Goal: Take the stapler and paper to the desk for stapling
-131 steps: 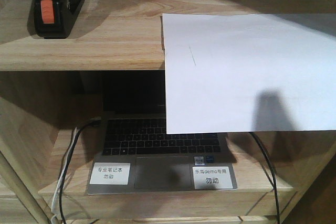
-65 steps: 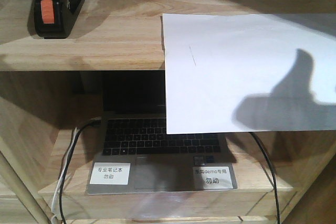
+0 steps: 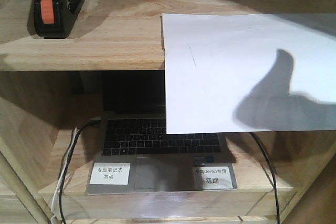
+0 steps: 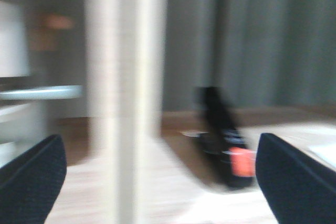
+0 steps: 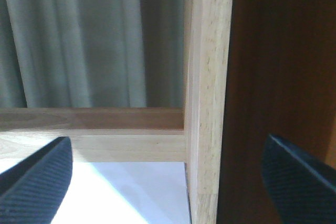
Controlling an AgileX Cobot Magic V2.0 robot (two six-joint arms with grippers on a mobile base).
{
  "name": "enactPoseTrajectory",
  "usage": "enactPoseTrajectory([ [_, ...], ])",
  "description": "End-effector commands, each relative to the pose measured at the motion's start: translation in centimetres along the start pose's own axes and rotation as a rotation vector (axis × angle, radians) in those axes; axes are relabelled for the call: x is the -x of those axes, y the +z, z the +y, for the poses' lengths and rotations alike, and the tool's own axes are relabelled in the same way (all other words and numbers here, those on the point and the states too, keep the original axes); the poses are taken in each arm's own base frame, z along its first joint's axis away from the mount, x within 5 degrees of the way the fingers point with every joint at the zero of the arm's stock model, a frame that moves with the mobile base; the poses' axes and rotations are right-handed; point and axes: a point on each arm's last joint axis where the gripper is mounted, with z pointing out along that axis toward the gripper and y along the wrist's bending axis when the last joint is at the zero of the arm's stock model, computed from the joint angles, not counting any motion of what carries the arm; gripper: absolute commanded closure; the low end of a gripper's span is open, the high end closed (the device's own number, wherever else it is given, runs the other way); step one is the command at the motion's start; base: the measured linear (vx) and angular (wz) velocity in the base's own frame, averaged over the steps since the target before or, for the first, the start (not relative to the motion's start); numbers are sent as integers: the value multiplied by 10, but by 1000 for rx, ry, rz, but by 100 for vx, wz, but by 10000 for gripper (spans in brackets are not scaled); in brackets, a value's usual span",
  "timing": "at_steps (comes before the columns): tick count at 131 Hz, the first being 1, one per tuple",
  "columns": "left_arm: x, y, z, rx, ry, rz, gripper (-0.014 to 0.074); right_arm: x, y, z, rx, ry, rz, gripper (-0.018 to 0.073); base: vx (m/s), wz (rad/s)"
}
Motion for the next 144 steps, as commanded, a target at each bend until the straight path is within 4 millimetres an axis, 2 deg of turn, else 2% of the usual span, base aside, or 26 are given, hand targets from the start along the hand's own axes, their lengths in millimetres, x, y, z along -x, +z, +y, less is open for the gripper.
enactPoseTrajectory([
  [1, 11, 11, -7, -90, -17, -59, -116, 14, -1, 0, -6, -11, -97, -118, 0, 0],
  [40, 6, 45, -42, -376, -27, -17, -101, 14, -1, 0, -6, -11, -97, 13, 0, 0],
  [64, -1, 67, -67, -486, -27, 12, -95, 14, -1, 0, -6, -11, -97, 77, 0, 0],
  [82, -9, 81, -74, -485, -17, 59, -85, 14, -1, 0, -6, -11, -97, 109, 0, 0],
  [109, -8, 86, -76, -482, -31, 45, -84, 14, -1, 0, -6, -11, -97, 125, 0, 0],
  [129, 4, 97, -79, -452, -58, 66, -81, 14, -1, 0, -6, -11, -97, 125, 0, 0],
  [144, 18, 115, -79, -357, -72, 119, -76, 14, -1, 0, -6, -11, -97, 125, 0, 0],
])
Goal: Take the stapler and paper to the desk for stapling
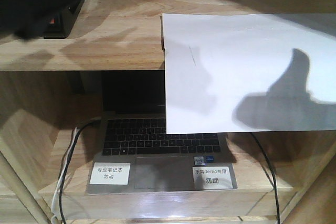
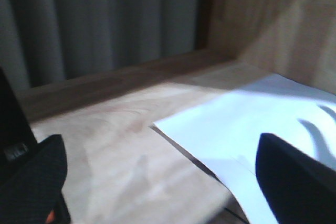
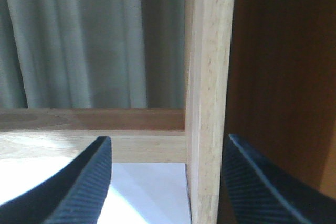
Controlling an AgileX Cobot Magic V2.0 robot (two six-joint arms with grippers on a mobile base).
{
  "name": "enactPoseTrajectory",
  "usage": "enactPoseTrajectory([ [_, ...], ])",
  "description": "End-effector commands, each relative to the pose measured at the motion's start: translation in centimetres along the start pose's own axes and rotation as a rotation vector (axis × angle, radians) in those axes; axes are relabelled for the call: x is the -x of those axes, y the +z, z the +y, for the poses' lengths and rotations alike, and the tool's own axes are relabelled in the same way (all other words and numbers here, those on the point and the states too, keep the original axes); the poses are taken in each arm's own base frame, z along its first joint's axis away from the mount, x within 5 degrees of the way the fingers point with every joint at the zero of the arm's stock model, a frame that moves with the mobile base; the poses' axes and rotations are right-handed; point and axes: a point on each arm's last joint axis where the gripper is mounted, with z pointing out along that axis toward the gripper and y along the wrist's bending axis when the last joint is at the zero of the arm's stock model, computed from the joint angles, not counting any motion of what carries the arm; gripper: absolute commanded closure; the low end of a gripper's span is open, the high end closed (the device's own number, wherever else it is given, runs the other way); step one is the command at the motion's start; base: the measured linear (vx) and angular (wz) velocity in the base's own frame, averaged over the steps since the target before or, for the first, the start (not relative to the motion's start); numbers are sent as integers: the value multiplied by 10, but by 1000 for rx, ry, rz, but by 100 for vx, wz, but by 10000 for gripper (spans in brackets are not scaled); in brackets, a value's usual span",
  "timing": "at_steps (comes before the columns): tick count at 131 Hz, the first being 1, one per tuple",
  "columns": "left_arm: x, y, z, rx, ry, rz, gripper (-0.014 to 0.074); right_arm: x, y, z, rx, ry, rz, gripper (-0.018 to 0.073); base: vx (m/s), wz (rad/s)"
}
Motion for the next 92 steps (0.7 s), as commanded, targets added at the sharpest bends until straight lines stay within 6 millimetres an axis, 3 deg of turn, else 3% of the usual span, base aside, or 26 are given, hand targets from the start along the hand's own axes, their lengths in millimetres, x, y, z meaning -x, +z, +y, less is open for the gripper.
enactPoseTrajectory([
  [1, 28, 3, 2, 57, -43, -69, -76, 13, -1, -1, -8, -9, -96, 125, 0, 0],
  [37, 65, 39, 15, 263, -65, 37, -62, 13, -1, -1, -8, -9, -96, 125, 0, 0],
  [69, 68, 80, 26, 428, -105, 206, -48, 13, -1, -1, -8, -9, -96, 125, 0, 0],
  [92, 71, 96, 36, 512, -124, 266, -44, 13, -1, -1, -8, -9, -96, 125, 0, 0],
])
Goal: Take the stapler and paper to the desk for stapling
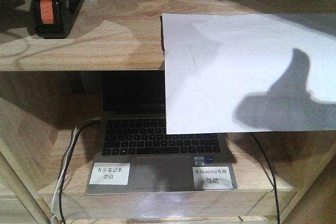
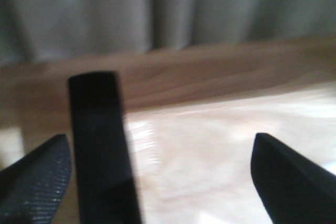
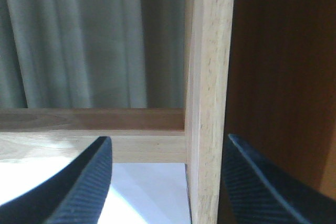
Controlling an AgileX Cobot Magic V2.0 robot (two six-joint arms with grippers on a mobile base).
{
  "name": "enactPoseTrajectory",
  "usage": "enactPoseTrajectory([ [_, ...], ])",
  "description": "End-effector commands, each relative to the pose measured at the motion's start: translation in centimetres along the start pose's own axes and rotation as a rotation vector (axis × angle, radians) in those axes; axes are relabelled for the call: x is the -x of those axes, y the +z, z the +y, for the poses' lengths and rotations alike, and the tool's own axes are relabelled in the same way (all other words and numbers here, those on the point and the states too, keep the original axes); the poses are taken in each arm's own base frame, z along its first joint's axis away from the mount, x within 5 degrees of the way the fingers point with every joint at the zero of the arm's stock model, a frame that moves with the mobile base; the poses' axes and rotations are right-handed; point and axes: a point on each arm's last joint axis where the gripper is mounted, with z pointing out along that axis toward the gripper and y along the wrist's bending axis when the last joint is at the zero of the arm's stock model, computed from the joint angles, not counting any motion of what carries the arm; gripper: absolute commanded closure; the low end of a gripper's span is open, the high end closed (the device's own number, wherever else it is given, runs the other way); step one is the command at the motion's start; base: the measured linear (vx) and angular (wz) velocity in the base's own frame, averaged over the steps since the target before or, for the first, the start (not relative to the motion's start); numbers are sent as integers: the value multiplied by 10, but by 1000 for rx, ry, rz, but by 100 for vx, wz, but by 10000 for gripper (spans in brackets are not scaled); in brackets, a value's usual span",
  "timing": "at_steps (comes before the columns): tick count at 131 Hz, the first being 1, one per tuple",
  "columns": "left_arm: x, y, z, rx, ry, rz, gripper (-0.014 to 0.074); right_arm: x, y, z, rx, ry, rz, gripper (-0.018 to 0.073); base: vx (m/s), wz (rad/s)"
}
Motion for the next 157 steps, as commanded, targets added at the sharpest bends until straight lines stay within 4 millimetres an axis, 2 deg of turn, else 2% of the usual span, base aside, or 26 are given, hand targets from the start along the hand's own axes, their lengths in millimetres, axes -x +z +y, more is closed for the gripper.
enactPoseTrajectory([
  [1, 17, -12, 9, 26, -34, -79, -43, 13, -1, -1, -8, -9, -96, 125, 0, 0],
  [30, 13, 11, 18, 98, -51, 2, -27, 13, -1, -1, -8, -9, -96, 125, 0, 0],
  [58, 9, 32, 19, 82, -80, 64, -8, 13, -1, -1, -8, -9, -96, 125, 0, 0],
  [101, 8, 34, 20, 88, -82, 74, 87, 13, -1, -1, -8, -9, -96, 125, 0, 0],
  [123, 7, 34, 18, 68, -91, 84, 241, 13, -1, -1, -8, -9, -96, 125, 0, 0],
  [135, 7, 33, 18, 66, -92, 83, 371, 13, -1, -1, -8, -9, -96, 125, 0, 0],
  [152, 8, 31, 19, 66, -93, 79, 605, 13, -1, -1, -8, -9, -96, 125, 0, 0],
  [157, 8, 30, 19, 65, -93, 77, 605, 13, -1, -1, -8, -9, -96, 125, 0, 0],
])
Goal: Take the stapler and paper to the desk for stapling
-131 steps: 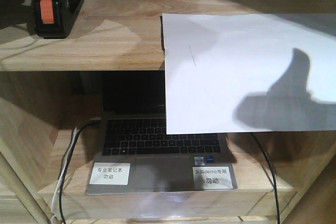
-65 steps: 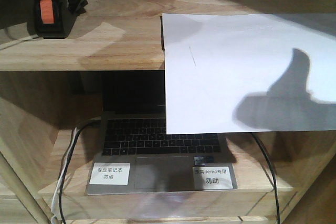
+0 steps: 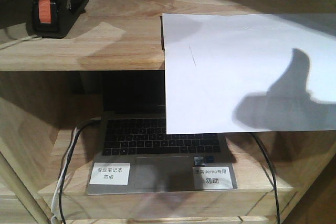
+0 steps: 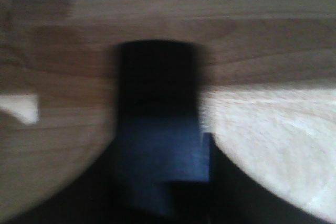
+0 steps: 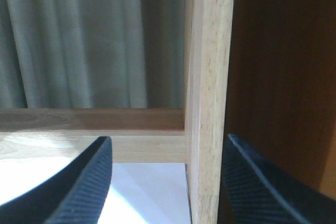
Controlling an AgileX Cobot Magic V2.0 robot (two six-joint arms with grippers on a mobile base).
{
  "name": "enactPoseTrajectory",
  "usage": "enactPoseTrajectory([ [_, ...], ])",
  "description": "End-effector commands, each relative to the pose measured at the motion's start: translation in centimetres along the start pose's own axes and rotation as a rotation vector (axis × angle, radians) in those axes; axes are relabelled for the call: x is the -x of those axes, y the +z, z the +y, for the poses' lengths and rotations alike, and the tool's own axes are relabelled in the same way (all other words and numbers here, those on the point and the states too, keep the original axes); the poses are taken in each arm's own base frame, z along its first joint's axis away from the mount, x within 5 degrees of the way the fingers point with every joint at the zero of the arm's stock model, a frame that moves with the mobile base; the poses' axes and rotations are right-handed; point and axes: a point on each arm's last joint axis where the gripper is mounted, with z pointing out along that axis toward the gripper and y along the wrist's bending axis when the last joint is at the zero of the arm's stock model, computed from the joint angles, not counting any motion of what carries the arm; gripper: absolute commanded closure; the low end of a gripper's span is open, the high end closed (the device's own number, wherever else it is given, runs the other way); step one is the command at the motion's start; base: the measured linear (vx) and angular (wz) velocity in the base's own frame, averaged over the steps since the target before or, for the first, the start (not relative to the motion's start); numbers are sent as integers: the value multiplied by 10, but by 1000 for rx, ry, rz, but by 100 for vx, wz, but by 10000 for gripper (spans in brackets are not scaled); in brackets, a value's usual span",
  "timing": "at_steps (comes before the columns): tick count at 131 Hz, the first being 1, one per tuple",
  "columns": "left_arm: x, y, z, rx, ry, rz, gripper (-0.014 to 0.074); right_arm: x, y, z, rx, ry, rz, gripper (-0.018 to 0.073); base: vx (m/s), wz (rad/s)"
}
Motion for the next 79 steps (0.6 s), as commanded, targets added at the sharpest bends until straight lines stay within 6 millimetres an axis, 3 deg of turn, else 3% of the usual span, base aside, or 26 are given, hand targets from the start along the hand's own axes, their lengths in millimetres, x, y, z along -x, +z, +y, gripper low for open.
enactPoseTrajectory([
  [1, 9, -28, 8, -27, -26, -92, 605, 13, -1, -1, -8, -9, -96, 125, 0, 0],
  [20, 11, -37, 10, -38, -34, -114, 604, 13, -1, -1, -8, -9, -96, 125, 0, 0],
  [58, 11, -89, 23, -135, -21, -207, 603, 13, -1, -1, -8, -11, -96, 125, 0, 0],
  [79, -1, -116, 26, -204, 24, -261, 603, 13, -1, -1, -8, -11, -96, 125, 0, 0],
])
